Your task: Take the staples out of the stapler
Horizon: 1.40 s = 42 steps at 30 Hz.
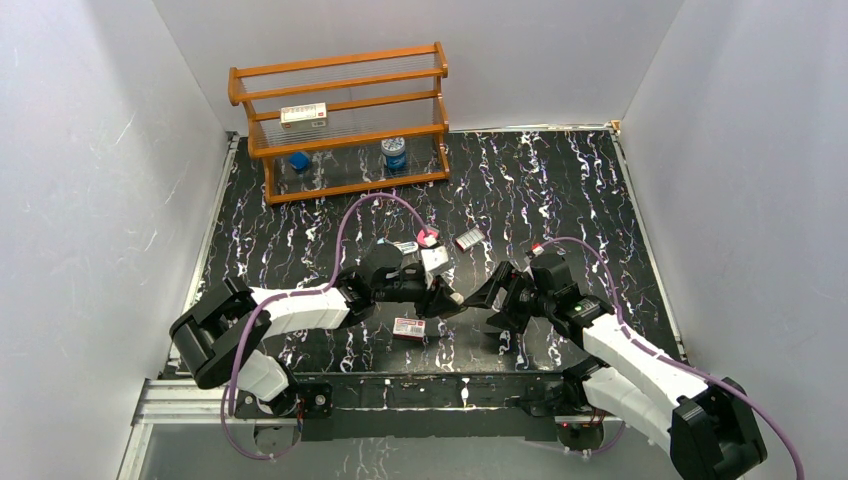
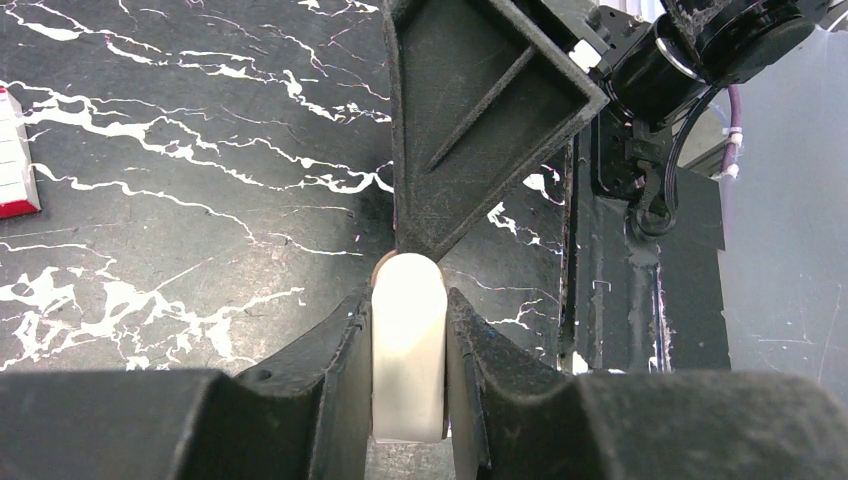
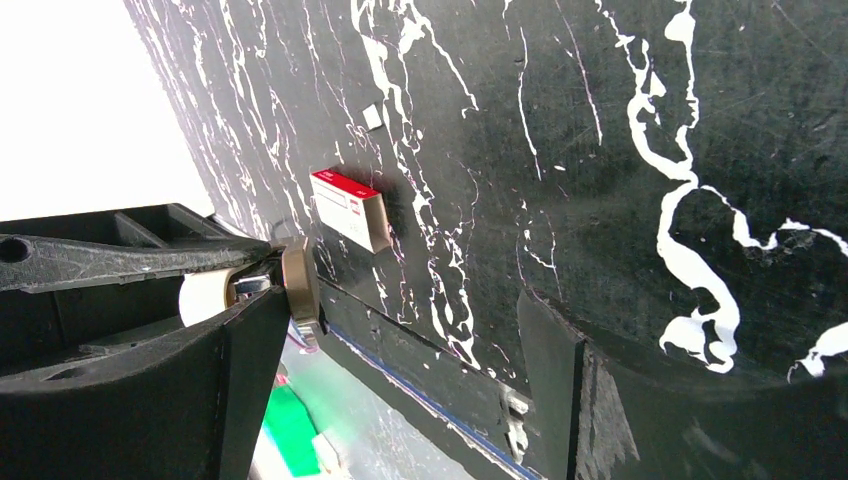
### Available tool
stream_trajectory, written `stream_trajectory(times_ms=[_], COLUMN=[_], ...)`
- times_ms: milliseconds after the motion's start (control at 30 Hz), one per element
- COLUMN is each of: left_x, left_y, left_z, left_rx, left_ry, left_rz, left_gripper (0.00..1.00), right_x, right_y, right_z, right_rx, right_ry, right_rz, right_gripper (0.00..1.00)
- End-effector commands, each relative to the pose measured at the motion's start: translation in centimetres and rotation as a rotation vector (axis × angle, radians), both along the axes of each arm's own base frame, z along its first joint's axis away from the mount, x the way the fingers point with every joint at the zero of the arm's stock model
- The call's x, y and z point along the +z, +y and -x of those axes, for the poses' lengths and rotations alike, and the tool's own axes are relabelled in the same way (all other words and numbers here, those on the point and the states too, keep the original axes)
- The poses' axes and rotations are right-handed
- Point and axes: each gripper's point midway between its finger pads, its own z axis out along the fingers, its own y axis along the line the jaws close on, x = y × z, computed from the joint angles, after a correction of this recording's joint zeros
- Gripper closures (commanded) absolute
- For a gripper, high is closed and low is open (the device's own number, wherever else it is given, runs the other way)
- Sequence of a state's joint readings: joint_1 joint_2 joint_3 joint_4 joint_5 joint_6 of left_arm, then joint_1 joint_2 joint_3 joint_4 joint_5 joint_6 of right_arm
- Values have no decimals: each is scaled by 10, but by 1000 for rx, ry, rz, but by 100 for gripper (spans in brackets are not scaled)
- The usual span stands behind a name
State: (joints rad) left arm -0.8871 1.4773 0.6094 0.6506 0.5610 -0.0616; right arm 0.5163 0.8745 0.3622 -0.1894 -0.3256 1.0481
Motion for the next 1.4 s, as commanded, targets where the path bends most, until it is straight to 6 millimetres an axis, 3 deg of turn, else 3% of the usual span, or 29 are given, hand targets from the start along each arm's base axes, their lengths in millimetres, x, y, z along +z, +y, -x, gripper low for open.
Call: stream_trajectory(times_ms=[0, 700, 967, 1167, 1367], left_x=[59, 53, 39, 35, 40], left_y=[-7, -3, 1, 2, -1], left_z=[-7, -13, -14, -7, 1], left_rx=[-8, 21, 4, -29, -73], left_ry=[-121, -125, -134, -116, -104], left_rz=[180, 159, 58, 49, 79], left_gripper=[100, 100, 100, 100, 100], right_x=[-22, -30, -4, 29, 18], right_y=[-10, -12, -19, -2, 3], right_z=[9, 12, 1, -8, -7], right_rx=[-7, -2, -34, 11, 28], right_ry=[55, 79, -5, -104, -68], right_rz=[58, 78, 111, 1, -6], right_gripper=[9, 9, 9, 8, 9])
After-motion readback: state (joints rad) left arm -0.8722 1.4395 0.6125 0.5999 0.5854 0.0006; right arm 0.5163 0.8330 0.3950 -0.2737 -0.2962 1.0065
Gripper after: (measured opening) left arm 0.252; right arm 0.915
